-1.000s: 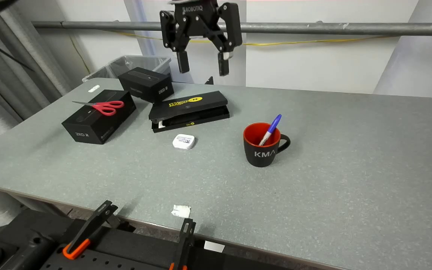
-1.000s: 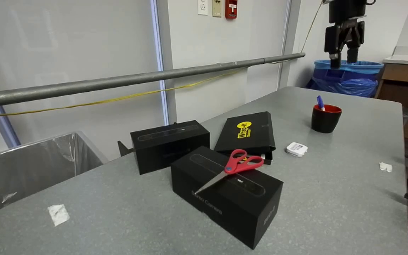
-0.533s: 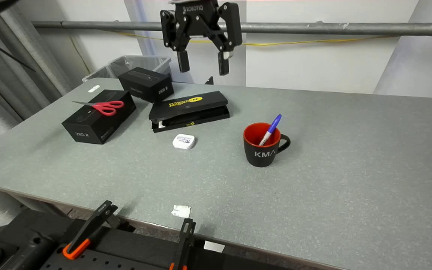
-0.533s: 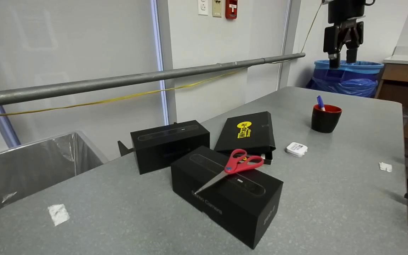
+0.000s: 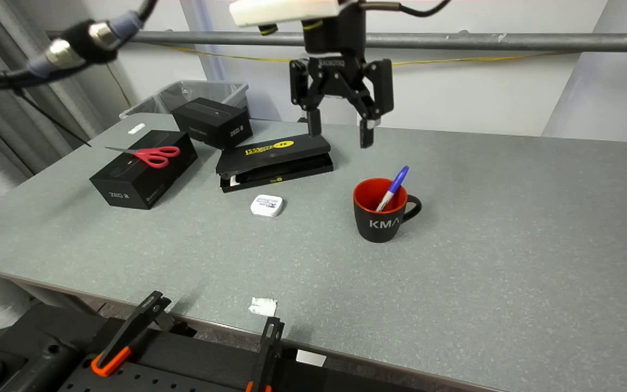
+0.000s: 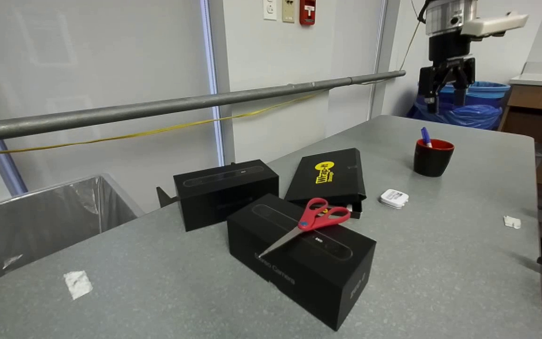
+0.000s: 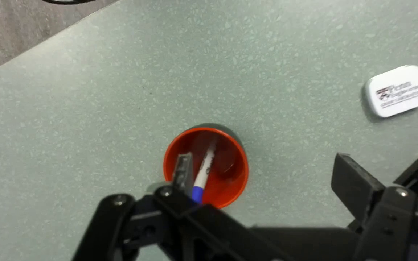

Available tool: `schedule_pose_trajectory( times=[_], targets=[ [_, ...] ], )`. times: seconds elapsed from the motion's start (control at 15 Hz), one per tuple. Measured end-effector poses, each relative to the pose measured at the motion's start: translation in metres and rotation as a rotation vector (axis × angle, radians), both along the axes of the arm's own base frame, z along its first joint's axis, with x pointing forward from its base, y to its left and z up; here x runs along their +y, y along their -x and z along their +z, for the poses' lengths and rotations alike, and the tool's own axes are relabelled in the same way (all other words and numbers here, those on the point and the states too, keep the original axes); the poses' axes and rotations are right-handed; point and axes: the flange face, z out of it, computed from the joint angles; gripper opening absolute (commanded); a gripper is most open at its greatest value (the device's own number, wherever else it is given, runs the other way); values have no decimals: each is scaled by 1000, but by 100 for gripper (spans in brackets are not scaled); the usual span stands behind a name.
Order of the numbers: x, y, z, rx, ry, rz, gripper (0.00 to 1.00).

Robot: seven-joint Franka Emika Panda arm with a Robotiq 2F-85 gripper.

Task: Remove the blue pen from the red and black mug

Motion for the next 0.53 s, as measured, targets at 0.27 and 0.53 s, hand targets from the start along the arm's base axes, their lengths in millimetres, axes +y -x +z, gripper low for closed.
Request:
schedule_pose_trajectory(
  times=[0.27,0.53],
  targets=[
    [-52,-11,-35,5,15,-105,100],
    [-71,-29,-54,-2,38,-177,100]
  ],
)
